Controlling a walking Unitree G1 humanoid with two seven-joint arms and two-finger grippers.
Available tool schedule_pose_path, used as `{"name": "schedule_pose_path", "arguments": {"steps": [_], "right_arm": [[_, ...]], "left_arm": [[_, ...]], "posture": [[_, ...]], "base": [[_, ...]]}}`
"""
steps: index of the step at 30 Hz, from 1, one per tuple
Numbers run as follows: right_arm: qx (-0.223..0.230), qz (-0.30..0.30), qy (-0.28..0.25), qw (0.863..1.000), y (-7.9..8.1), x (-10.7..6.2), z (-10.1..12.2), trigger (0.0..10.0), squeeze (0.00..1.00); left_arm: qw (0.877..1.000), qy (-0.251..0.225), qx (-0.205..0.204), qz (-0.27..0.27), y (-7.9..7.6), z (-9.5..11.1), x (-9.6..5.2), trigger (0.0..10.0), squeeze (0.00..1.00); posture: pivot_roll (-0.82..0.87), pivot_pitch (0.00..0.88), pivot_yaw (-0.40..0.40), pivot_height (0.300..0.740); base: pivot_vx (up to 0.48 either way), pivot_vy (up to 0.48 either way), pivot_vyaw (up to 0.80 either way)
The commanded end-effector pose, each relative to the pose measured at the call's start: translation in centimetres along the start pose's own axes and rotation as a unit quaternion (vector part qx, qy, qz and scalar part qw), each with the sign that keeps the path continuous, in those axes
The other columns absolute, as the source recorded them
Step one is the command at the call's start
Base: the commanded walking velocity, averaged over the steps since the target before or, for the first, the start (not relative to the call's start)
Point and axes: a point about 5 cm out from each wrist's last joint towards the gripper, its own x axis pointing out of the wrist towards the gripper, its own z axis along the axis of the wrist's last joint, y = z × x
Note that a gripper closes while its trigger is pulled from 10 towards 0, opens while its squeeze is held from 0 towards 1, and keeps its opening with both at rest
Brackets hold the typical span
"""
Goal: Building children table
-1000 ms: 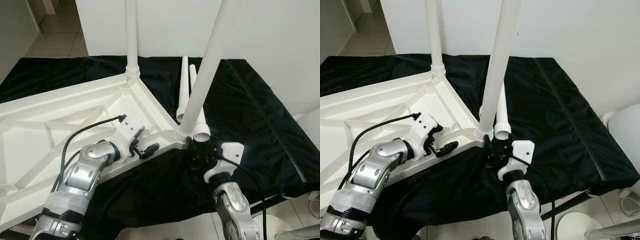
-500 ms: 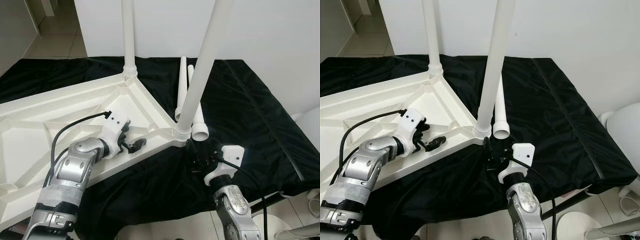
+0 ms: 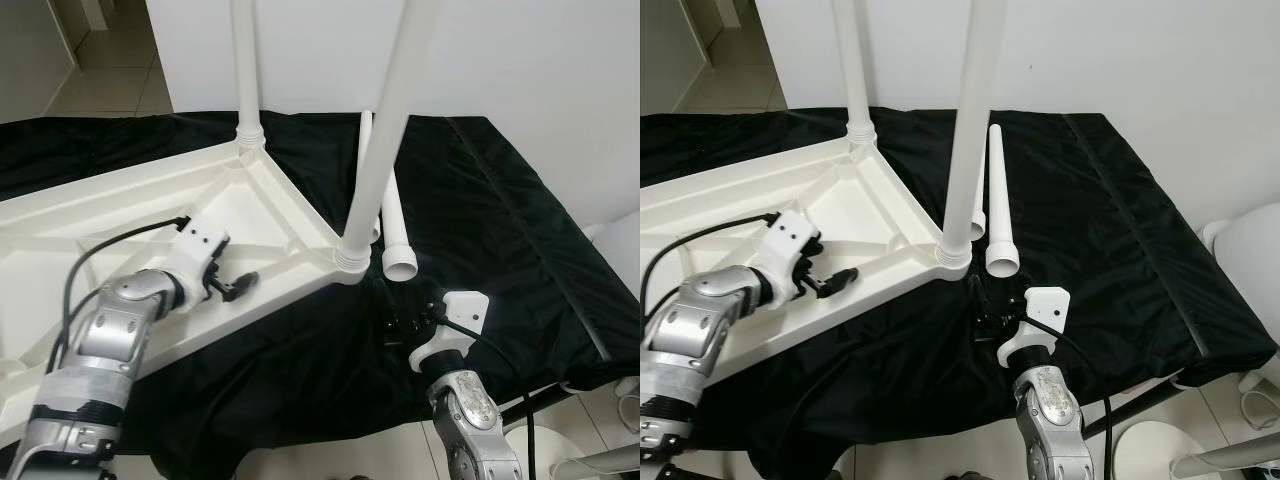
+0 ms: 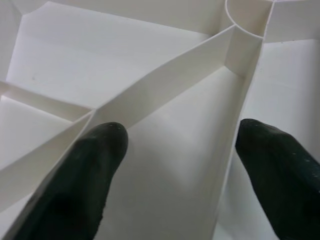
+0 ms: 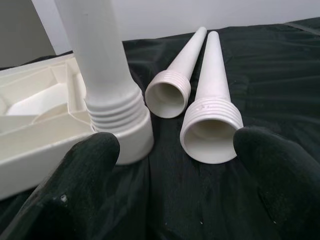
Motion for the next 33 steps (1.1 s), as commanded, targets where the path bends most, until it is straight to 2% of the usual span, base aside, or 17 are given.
{"name": "schedule_pose_path", "arguments": {"steps": [1,3,4,8,9,10,13,17,22,23,28,29,33], "right_arm": [[-0.001,-0.004,0.004,1.000,0.0,0.0,-0.3,10.0,0.00],[-0.001,-0.005,0.004,1.000,0.0,0.0,-0.3,10.0,0.00],[-0.001,-0.007,0.003,1.000,0.1,0.0,-0.3,10.0,0.00],[0.001,-0.009,0.003,1.000,0.1,0.1,-0.3,10.0,0.00],[0.003,-0.011,0.004,1.000,0.2,0.1,-0.4,10.0,0.00],[0.004,-0.011,0.004,1.000,0.2,0.2,-0.4,10.0,0.00],[0.005,-0.011,0.004,1.000,0.3,0.2,-0.5,10.0,0.00],[0.007,-0.012,0.003,1.000,0.4,0.4,-0.6,10.0,0.00],[0.010,-0.017,-0.002,1.000,0.5,0.6,-0.4,10.0,0.00],[0.009,-0.019,-0.002,1.000,0.4,0.6,-0.4,10.0,0.00],[0.008,-0.022,-0.002,1.000,0.3,0.6,-0.5,10.0,0.00],[0.008,-0.023,-0.002,1.000,0.3,0.6,-0.5,10.0,0.00],[0.009,-0.024,-0.004,1.000,0.3,0.7,-0.5,10.0,0.00]], "left_arm": [[1.000,-0.001,0.000,0.029,0.7,0.1,-0.3,2.1,0.00],[0.999,-0.006,0.003,0.043,0.9,0.3,-0.1,1.7,0.00],[0.998,-0.011,-0.002,0.060,1.1,0.5,0.0,0.0,0.00],[0.996,-0.016,-0.011,0.082,1.4,0.8,0.3,0.0,0.00],[0.995,-0.026,-0.020,0.097,1.6,1.1,0.5,0.6,0.00],[0.994,-0.035,-0.022,0.101,1.6,1.4,0.6,0.0,0.00],[0.994,-0.041,-0.023,0.102,1.6,1.7,0.7,0.0,0.00],[0.991,-0.075,-0.036,0.108,0.8,2.8,1.5,0.0,0.00],[0.990,-0.079,-0.041,0.112,0.1,3.0,2.2,0.0,0.00],[0.990,-0.082,-0.049,0.099,0.0,3.1,2.2,10.0,0.00],[0.991,-0.090,-0.072,0.073,0.5,3.3,1.8,10.0,0.00],[0.990,-0.091,-0.089,0.067,1.0,3.1,1.4,10.0,1.00],[0.991,-0.077,-0.090,0.068,1.3,2.7,1.3,10.0,1.00]], "posture": [[0.01,0.083,-0.019,0.740],[0.01,0.083,-0.018,0.740],[0.01,0.085,-0.016,0.740],[0.01,0.088,-0.016,0.740],[0.01,0.088,-0.016,0.740],[0.01,0.090,-0.016,0.740],[0.02,0.090,-0.016,0.740],[0.02,0.091,-0.017,0.740],[0.01,0.093,-0.010,0.740],[0.01,0.094,-0.008,0.740],[0.01,0.097,-0.004,0.740],[0.01,0.097,-0.004,0.740],[0.02,0.098,-0.002,0.740]], "base": [[0.000,0.000,0.00],[0.000,0.000,0.00],[0.000,0.000,0.00],[0.000,0.000,0.00],[0.000,0.000,0.00],[0.000,0.000,0.00],[0.000,0.000,0.00],[0.000,0.000,0.00],[0.000,0.000,0.00],[0.000,0.000,0.00],[0.000,0.000,0.00],[0.000,0.000,0.00],[0.000,0.000,0.00]]}}
